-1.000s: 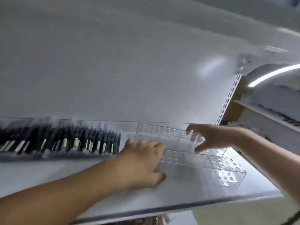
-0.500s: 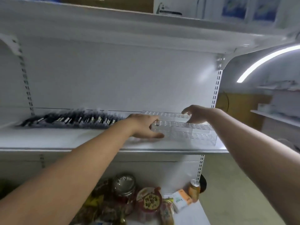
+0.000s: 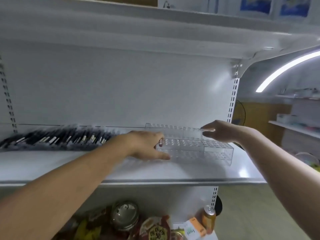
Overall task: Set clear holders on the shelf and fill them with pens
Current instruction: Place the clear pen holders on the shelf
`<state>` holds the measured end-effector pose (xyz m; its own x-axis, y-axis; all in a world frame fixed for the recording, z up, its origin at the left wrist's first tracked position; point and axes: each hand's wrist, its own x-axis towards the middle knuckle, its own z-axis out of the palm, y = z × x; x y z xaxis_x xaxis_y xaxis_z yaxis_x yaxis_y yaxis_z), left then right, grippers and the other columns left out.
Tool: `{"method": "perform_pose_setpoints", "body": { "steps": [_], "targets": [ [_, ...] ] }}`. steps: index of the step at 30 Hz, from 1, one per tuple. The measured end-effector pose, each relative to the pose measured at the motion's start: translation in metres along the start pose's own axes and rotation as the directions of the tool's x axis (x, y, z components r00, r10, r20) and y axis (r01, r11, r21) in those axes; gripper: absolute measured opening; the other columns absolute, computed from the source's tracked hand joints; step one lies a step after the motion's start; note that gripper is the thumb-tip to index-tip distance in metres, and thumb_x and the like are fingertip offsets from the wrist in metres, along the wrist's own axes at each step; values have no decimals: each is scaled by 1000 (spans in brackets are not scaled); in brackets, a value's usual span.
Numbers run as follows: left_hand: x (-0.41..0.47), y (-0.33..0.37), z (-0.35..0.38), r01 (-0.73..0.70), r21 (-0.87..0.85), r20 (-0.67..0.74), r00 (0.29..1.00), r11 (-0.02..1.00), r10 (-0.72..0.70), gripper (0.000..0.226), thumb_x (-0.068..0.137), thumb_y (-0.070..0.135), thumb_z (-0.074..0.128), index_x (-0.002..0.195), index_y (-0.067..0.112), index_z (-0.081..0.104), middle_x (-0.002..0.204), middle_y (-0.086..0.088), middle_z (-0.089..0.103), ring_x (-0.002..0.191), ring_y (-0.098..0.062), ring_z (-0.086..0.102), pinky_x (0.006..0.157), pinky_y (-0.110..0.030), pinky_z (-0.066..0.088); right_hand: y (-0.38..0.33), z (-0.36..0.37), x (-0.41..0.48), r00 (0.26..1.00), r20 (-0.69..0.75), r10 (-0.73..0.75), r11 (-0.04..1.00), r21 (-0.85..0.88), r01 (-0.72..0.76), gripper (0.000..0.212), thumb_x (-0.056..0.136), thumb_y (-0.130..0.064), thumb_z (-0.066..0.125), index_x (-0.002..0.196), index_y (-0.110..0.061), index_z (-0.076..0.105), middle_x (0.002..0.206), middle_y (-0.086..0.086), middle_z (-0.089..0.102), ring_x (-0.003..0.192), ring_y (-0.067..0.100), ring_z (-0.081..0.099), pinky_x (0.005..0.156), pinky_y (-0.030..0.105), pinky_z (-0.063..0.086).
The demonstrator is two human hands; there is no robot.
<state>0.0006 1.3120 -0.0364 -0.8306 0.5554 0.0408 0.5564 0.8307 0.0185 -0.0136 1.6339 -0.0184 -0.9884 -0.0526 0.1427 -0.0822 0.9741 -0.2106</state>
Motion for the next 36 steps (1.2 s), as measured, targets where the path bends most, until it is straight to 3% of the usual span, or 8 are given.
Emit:
{"method": "perform_pose_setpoints", "body": {
  "steps": [3, 7, 13, 19, 24, 28, 33, 36],
  "targets": [
    [13, -5, -3, -15, 20, 41, 999, 1000, 15, 56, 86, 84, 54, 117, 39, 39, 106, 17, 56, 92, -13, 56, 78, -34, 40, 10, -6, 18, 999, -19, -45, 998, 36, 45, 33, 100, -30, 69, 133, -31, 71, 136, -6, 70, 124, 12, 65, 115, 34, 44],
    [25, -11, -16, -40, -29, 138, 989, 999, 44, 57, 87, 80, 57, 123, 37, 48, 112, 18, 59, 93, -1, 57, 74, -27, 42, 11, -21, 34, 992, 120, -44, 991, 130, 28, 35, 93, -54, 70, 127, -43, 72, 126, -13, 73, 116, 9, 69, 104, 46, 57],
    [30, -22, -6, -104, 44, 32, 994, 994, 102, 56, 80, 87, 58, 105, 38, 48, 94, 18, 61, 82, -2, 58, 69, -30, 43, 14, -17, 42, 989, 126, -79, 971, 236, 48, 24, 96, -34, 74, 116, -48, 73, 106, -1, 80, 101, 17, 74, 88, 44, 64],
    [32, -29, 1, -135, 23, -43, 990, 991, 136, 64, 76, 91, 56, 117, 42, 50, 97, 21, 65, 82, 1, 60, 76, -28, 49, 14, -2, 39, 991, 49, -127, 948, 299, 106, 25, 100, -38, 63, 124, -37, 73, 105, -14, 79, 102, 15, 72, 88, 38, 63],
    [35, -31, 2, -141, 62, -101, 984, 988, 146, 72, 74, 93, 54, 127, 45, 49, 88, 22, 57, 77, 7, 52, 68, -25, 40, 18, 2, 32, 979, -23, -203, 941, 273, 201, 25, 90, -40, 76, 115, -43, 78, 109, -20, 78, 102, -2, 71, 96, 25, 54],
    [42, -30, 4, -138, 68, -123, 982, 988, 145, 69, 77, 91, 55, 129, 46, 48, 92, 23, 57, 79, 8, 52, 69, -23, 38, 19, 6, 37, 980, -71, -186, 938, 285, 199, 30, 85, -40, 82, 115, -40, 78, 108, -17, 78, 99, -2, 72, 100, 27, 54],
    [59, -25, -9, -62, 115, -12, 998, 991, 64, 64, 79, 89, 57, 121, 41, 47, 95, 21, 57, 84, -1, 56, 72, -31, 41, 7, -4, 52, 993, 42, -113, 960, 260, 99, 40, 78, -51, 81, 117, -42, 76, 110, -18, 78, 105, 3, 72, 110, 41, 50],
    [69, -20, -22, -63, 213, 19, 998, 975, 60, 62, 77, 90, 59, 113, 39, 53, 92, 22, 52, 83, -4, 55, 70, -31, 41, -4, -19, 68, 983, 148, -110, 986, 141, 89, 34, 86, -42, 83, 119, -42, 75, 110, -22, 77, 109, 1, 69, 114, 41, 45]
  ]
}}
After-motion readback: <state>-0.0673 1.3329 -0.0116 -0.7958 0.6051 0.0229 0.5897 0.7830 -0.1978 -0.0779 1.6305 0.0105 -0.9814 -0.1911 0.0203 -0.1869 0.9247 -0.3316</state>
